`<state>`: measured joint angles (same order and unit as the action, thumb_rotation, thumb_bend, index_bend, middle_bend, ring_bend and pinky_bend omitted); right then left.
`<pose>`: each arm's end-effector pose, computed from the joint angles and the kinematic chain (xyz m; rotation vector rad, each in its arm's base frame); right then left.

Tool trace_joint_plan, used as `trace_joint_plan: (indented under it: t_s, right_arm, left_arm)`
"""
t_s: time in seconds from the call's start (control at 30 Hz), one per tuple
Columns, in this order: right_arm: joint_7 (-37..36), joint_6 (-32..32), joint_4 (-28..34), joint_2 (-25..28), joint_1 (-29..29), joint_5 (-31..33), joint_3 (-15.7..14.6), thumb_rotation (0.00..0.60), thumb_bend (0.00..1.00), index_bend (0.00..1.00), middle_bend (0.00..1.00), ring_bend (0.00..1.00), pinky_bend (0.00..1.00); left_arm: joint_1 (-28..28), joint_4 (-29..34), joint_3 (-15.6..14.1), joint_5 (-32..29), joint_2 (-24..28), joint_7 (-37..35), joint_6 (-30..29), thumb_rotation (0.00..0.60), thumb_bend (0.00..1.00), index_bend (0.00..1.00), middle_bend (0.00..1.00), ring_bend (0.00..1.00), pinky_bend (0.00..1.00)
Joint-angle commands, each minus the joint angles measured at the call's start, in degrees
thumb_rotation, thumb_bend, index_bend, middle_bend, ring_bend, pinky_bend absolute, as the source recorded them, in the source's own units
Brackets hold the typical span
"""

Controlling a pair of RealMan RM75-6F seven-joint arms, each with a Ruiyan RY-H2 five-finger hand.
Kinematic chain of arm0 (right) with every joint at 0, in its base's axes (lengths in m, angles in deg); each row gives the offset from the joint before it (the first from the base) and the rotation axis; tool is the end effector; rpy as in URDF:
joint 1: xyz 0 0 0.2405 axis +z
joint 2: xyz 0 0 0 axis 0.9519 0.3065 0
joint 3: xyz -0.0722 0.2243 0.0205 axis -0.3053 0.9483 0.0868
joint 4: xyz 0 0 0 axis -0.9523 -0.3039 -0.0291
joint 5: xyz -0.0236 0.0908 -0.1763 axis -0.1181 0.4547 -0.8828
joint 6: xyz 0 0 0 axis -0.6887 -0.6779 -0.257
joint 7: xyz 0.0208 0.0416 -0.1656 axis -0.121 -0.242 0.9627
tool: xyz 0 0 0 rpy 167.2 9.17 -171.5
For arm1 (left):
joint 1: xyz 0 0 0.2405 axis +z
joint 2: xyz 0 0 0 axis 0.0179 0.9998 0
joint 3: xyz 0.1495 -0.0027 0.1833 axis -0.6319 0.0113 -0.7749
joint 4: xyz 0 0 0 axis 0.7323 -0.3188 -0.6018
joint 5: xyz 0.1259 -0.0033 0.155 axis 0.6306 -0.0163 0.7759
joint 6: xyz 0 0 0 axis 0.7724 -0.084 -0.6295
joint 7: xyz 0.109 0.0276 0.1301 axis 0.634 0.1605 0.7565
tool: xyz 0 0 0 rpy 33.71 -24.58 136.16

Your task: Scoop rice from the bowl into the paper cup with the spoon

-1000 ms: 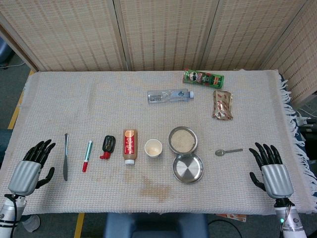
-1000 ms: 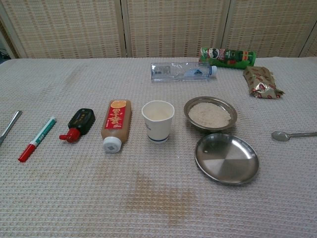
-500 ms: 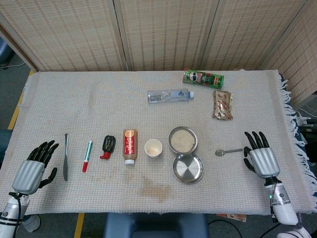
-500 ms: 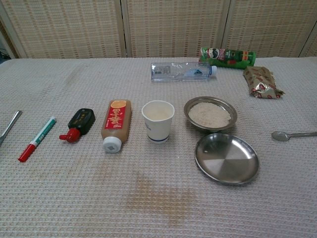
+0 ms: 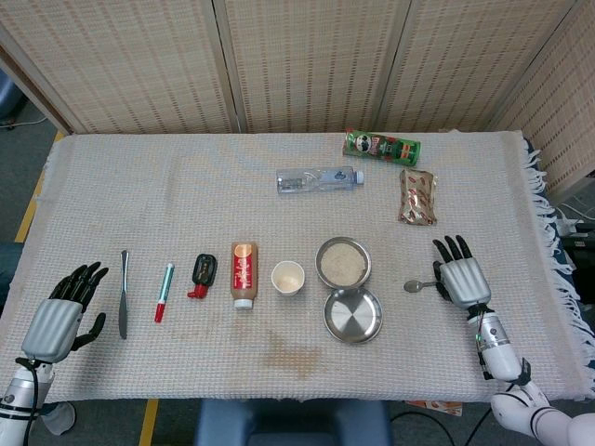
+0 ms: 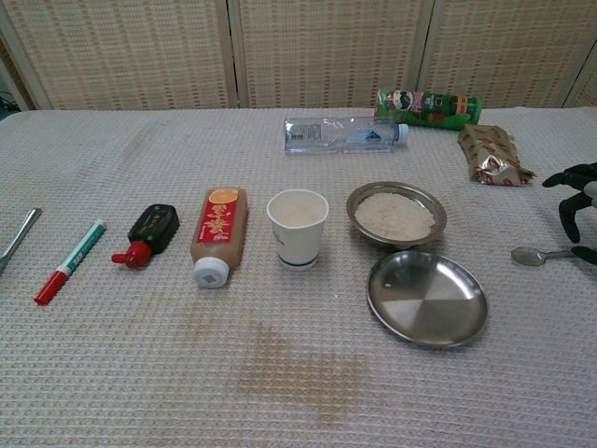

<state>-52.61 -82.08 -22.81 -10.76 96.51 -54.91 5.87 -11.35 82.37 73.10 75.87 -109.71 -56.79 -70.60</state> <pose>-0.3199 -0.3267 0.0251 1.7009 -0.7114 0.6230 -0.2808 0.2390 0.1196 -1.5767 -0.8443 -0.9348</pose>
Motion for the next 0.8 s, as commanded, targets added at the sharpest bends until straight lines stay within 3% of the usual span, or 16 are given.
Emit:
trace_joint_plan:
  t_s: [0.03, 0.2, 0.8]
  right_arm:
    - [0.09, 0.34, -0.07, 0.19, 0.02, 0.13, -0.23, 0.6, 0.27, 0.55, 0.11, 0.0, 0.0]
    - [0.27, 0.55, 0.89, 1.4, -0.56, 0.31, -0.85, 0.6, 0.27, 0.51, 0.11, 0.0, 0.0]
    - [-0.07, 3.34, 0.59, 0.96, 0.77, 1.75, -0.46, 0.6, 0.27, 0.54, 0.11, 0.0, 0.0]
  left_arm:
    - [-0.03, -0.06, -0.02, -0.02, 0.0, -0.11, 0.07, 0.6, 0.46, 0.0, 0.0, 0.0, 0.16]
    - [-0.1, -0.16, -0.03, -0.08, 0.02, -0.23, 0.23, 0.6, 0.46, 0.0, 0.0, 0.0, 0.16]
    - [-0.29, -0.13, -0.04, -0.55, -0.09, 0.35, 0.86, 0.6, 0.46, 0.0, 0.0, 0.0, 0.16]
